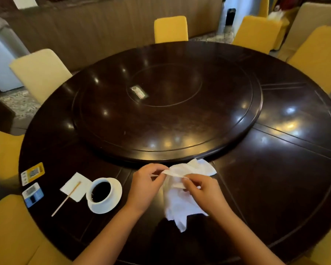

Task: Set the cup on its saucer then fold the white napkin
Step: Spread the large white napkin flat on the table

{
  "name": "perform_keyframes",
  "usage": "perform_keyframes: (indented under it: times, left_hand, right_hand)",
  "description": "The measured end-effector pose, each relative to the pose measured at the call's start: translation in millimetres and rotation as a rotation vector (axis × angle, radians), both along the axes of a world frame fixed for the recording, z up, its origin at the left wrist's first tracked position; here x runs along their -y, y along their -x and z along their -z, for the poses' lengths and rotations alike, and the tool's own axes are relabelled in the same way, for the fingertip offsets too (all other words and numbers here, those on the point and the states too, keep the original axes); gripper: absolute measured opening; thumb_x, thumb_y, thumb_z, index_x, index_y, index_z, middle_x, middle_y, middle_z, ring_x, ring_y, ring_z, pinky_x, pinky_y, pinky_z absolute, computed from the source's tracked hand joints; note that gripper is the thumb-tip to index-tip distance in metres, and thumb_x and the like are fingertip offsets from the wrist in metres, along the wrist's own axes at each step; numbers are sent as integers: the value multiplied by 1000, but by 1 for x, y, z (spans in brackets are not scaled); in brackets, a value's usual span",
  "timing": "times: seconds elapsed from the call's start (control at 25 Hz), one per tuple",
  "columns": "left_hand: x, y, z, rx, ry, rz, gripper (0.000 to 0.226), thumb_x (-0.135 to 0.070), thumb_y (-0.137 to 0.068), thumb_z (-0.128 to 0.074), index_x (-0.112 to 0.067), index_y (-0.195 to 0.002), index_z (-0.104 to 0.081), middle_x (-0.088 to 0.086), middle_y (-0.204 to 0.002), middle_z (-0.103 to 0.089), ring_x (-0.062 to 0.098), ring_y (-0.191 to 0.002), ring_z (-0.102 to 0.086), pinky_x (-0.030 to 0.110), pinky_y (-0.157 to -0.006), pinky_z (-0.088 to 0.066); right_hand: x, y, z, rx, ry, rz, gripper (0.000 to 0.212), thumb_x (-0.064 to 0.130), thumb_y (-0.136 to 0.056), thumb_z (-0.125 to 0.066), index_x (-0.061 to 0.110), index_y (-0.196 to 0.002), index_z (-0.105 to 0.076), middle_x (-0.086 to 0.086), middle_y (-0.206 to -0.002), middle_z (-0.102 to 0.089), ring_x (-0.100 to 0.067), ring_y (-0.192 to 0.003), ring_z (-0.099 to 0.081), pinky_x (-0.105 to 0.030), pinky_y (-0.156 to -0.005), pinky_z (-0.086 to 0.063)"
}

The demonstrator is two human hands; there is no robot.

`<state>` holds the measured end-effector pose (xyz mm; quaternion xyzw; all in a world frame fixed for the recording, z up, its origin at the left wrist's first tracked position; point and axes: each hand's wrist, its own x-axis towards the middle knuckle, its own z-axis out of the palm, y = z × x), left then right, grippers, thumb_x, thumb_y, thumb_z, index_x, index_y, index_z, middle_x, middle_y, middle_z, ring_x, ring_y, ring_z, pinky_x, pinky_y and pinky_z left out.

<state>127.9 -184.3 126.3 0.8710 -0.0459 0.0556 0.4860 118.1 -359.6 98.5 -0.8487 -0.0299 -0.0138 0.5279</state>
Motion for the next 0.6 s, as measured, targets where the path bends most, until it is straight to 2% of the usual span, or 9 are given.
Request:
perform_keyframes:
  times: [0.08,0.12,0.24,0.32,0.44,0.52,0.6]
  left_hand:
    - [-15,-6,-27,-125,-1,125,26,-7,-82,-67,-32,-77,-72,-13,-76,-71,0,-78,-64,13,-66,-48]
    - [-23,-10,-41,-191,-2,181,28,-7,-83,-66,-34,-77,-73,-11,-75,-72,3,-77,-65,18,-67,-48]
    - [-44,-15,-73,-334,21,354,19,-7,-86,-64,-22,-86,-76,-7,-78,-73,4,-78,-64,17,-70,-48]
    - [-53,-14,-86,-379,25,442,13,-8,-88,-62,-12,-92,-75,-5,-80,-71,4,-78,-62,15,-69,-47]
    - [-62,-15,-104,-342,50,395,15,-10,-89,-60,-11,-92,-74,3,-83,-72,9,-78,-64,18,-67,-48]
    - [-72,-21,-119,-268,66,308,16,-11,-89,-59,-16,-91,-75,1,-85,-75,11,-80,-68,21,-67,-51]
    - [-84,-30,-132,-218,70,265,17,-14,-89,-59,-18,-94,-75,0,-89,-75,14,-86,-69,26,-71,-54]
  right_hand:
    - [0,-4,-18,11,75,-80,20,8,-81,-60,24,-82,-72,9,-70,-67,-6,-67,-59,-12,-61,-44]
    - [1,-6,-27,-5,113,-109,24,5,-78,-60,26,-83,-71,10,-70,-66,-5,-66,-59,-11,-61,-44]
    - [9,-16,-56,-16,209,-144,27,3,-72,-61,30,-73,-62,12,-63,-63,-5,-62,-58,-20,-62,-46]
    - [13,-17,-73,-29,322,-228,22,7,-73,-63,28,-68,-63,11,-60,-62,-4,-60,-57,-18,-58,-43]
    - [17,-25,-85,-36,457,-287,13,15,-77,-66,24,-67,-66,9,-59,-61,-6,-59,-55,-20,-54,-41]
    - [20,-26,-85,-46,426,-292,12,17,-78,-69,23,-67,-68,9,-61,-63,-5,-60,-57,-21,-57,-43]
    - [25,-25,-80,-122,209,-368,10,15,-78,-71,20,-70,-71,8,-64,-67,-3,-61,-59,-19,-60,-46]
